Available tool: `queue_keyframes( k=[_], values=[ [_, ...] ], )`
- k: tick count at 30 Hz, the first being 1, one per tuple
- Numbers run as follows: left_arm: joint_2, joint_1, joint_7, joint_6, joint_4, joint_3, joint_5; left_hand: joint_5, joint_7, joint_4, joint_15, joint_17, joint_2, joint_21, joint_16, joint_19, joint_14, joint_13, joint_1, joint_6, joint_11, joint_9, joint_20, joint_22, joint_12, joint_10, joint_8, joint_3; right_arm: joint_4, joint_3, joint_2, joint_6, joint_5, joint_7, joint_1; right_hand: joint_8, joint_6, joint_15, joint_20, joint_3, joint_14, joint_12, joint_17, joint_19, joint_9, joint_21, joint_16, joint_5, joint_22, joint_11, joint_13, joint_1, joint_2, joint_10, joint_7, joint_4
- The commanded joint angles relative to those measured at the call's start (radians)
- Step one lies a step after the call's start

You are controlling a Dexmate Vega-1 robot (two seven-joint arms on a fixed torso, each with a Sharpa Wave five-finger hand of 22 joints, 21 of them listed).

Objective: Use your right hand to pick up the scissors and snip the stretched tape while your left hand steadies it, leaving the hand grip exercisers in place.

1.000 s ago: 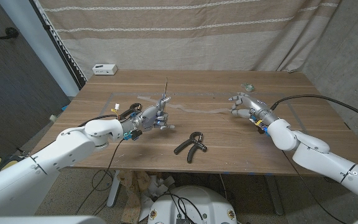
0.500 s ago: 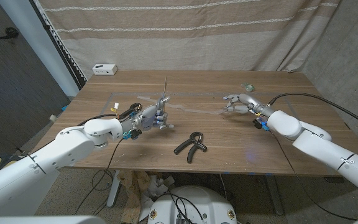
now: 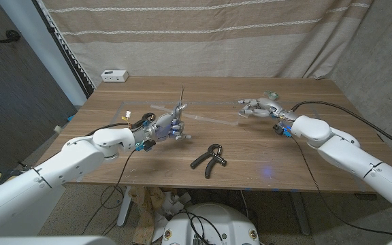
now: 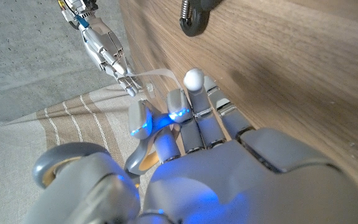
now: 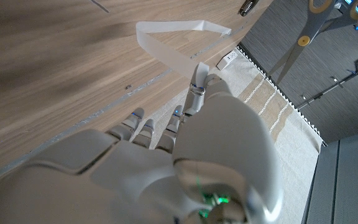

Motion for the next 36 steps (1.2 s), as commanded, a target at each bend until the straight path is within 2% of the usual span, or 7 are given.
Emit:
queue_keyframes(
  k=[1,5,19,28,36],
  values=[
    [-0.011,-0.009,-0.032,-0.005,0.005,0.021,0.003,0.008,0.221,-0.051,-0.066,0.002,-0.003,0.001,0.009,0.005,-0.001,0.004,-0.003,0.221,-0.056,0.003,-0.042,0.003,0.003,0.059,0.042,-0.213,0.049,-0.027,0.06,0.059,0.06,0.015,0.046,0.006,-0.009,-0.063,-0.023,0.01,-0.014,-0.001,0.002,-0.004,0.008,-0.003,-0.001,-0.002,0.004,-0.001,0.006,-0.005,0.006,-0.009,0.001,0.005],
    [-0.011,-0.006,-0.051,-0.024,0.011,0.022,0.004,0.007,0.221,-0.051,-0.066,-0.002,-0.003,0.001,0.008,0.004,-0.001,0.004,-0.002,0.222,-0.056,0.003,-0.042,0.003,0.003,0.059,0.042,-0.213,0.064,-0.042,0.082,0.069,0.056,0.015,0.068,0.008,-0.014,-0.066,-0.025,0.017,-0.019,-0.01,0.002,-0.008,0.017,-0.002,-0.001,-0.003,0.003,-0.01,0.006,-0.005,0.003,-0.031,-0.01,0.009],
    [-0.016,-0.03,-0.085,-0.028,0.011,0.042,0.019,0.006,0.221,-0.05,-0.067,-0.01,0.0,0.0,0.005,0.003,-0.006,0.003,-0.004,0.222,-0.055,0.003,-0.046,0.001,0.003,0.058,0.042,-0.211,0.131,-0.063,0.152,0.131,0.05,0.007,0.134,0.007,-0.034,-0.07,-0.028,0.03,-0.024,-0.009,0.001,-0.014,0.031,-0.001,0.0,-0.007,0.003,-0.009,0.006,-0.006,0.005,-0.034,-0.016,0.017],
    [-0.039,-0.032,-0.107,-0.038,0.03,0.046,-0.009,0.005,0.221,-0.049,-0.066,-0.015,-0.001,0.0,0.006,0.003,-0.004,0.004,-0.006,0.222,-0.056,0.003,-0.046,0.002,0.003,0.056,0.042,-0.212,0.183,-0.071,0.198,0.168,0.066,0.021,0.181,0.009,-0.045,-0.083,-0.035,0.039,-0.025,-0.013,0.001,-0.016,0.045,0.0,0.002,-0.012,0.003,-0.028,0.007,-0.01,0.004,-0.047,-0.023,0.026],
    [-0.035,-0.069,-0.181,-0.011,0.053,0.066,-0.027,0.003,0.216,-0.049,-0.069,-0.005,-0.005,-0.002,0.011,-0.002,-0.015,0.003,-0.008,0.211,-0.052,0.002,-0.043,0.0,0.001,0.045,0.039,-0.214,0.212,-0.088,0.23,0.183,0.073,0.038,0.209,0.008,-0.06,-0.089,-0.039,0.044,-0.028,-0.013,0.0,-0.022,0.056,0.0,0.002,-0.016,0.002,-0.031,0.007,-0.015,0.004,-0.051,-0.03,0.034]
  ],
)
